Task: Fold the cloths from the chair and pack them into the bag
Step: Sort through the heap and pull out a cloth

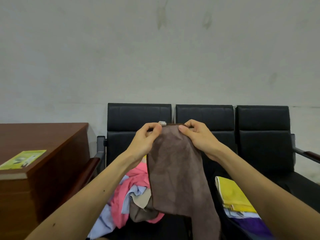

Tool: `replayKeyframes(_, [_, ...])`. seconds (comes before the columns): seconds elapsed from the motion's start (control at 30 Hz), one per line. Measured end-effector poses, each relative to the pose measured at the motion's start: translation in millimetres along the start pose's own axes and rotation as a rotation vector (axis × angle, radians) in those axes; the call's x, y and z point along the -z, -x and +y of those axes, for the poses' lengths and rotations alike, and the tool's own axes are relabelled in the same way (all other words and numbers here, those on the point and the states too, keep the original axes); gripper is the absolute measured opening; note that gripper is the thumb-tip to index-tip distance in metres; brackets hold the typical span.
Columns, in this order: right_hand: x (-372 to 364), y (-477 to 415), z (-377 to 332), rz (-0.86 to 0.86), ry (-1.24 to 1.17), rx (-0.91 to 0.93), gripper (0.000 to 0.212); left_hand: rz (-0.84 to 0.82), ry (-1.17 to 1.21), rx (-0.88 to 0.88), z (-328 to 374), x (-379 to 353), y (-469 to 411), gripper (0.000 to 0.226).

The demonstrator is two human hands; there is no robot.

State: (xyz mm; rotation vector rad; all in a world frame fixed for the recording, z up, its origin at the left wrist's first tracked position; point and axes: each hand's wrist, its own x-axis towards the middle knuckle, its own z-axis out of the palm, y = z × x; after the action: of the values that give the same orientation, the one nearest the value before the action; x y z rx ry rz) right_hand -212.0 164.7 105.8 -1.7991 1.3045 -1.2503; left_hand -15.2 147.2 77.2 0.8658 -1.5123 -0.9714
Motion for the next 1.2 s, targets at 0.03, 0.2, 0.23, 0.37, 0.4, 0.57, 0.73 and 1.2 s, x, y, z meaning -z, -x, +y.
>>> replayKeyframes(0.03, [1,3,-1,0.001,-0.010,0.012,0.023,-0.019,-0.009,-0.030,0,-3,2,0.037])
replayKeyframes(0.2, [3,9,0,-0.039,-0.014,0.050,0.026,0.035,-0.118,-0.130,1,-6,4,0.009])
replayKeyframes(0.23, [5,11,2,-0.083,0.000,0.049,0.028,0.058,-0.121,-0.146,2,-3,4,0.011])
replayKeyframes(0.37, [26,25,30,-0.355,0.207,-0.091,0.040,0.122,-0.113,-0.127,-3,17,7,0.022])
replayKeyframes(0.4, [32,29,42,-0.383,0.259,-0.125,0.047,0.130,-0.129,-0.104,-8,23,10,0.021])
replayKeyframes(0.57, [45,44,83,-0.326,0.217,-0.199,0.040,0.130,-0.237,0.006,-45,48,27,0.022])
replayKeyframes(0.73, [22,70,88,-0.201,-0.072,-0.249,0.031,0.331,-0.153,0.130,-81,63,53,0.020])
replayKeyframes(1.2, [-89,150,121,0.249,-0.404,-0.342,0.041,0.581,0.170,0.499,-136,14,149,0.012])
